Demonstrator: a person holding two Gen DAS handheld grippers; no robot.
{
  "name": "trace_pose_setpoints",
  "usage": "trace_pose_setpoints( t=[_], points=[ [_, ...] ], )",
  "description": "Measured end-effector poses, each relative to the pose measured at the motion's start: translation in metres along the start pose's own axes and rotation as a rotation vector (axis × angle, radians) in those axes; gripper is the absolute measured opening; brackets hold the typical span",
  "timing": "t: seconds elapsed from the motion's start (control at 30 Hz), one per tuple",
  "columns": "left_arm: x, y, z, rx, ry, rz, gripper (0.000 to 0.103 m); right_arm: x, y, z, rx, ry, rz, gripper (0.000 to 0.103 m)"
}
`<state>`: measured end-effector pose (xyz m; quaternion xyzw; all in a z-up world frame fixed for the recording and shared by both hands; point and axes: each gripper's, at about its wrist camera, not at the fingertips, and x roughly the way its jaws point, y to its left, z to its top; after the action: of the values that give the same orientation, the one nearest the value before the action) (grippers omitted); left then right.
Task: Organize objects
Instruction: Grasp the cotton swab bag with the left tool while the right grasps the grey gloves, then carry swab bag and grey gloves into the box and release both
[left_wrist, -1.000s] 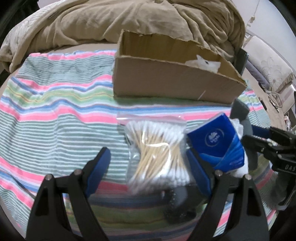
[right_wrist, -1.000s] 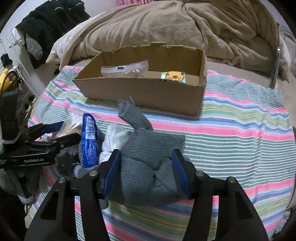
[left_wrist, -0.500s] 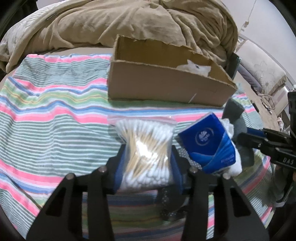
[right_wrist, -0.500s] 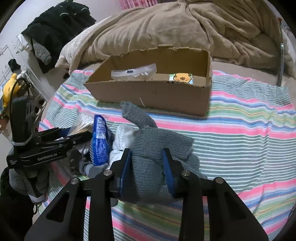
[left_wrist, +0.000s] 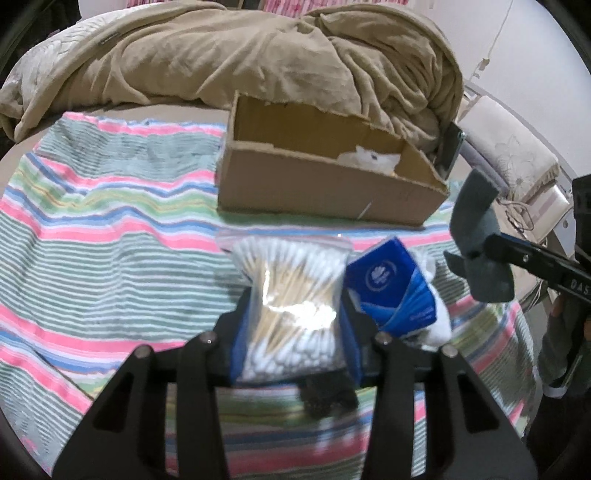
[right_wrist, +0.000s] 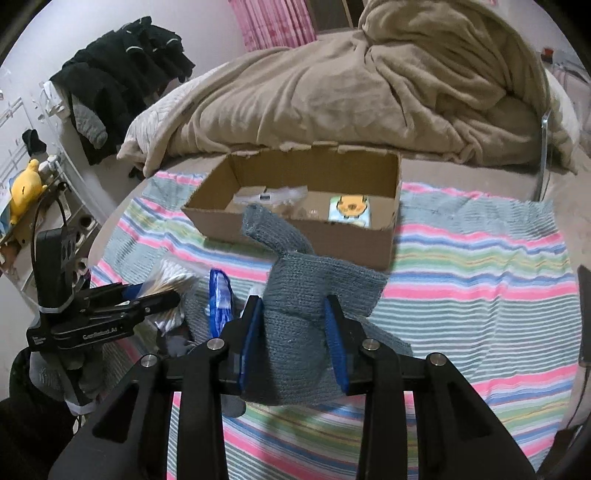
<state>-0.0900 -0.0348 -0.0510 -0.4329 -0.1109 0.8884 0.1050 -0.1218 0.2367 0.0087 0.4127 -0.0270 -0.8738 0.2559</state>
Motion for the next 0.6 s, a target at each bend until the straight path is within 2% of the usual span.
trace_pose_setpoints(
  t=[0.6],
  points=[
    [-0.033,-0.005,0.045,0.026,-0.105,-0.014,0.043,-0.02,0.0,0.042,-0.036,-0.079,-0.025,0.036]
  ],
)
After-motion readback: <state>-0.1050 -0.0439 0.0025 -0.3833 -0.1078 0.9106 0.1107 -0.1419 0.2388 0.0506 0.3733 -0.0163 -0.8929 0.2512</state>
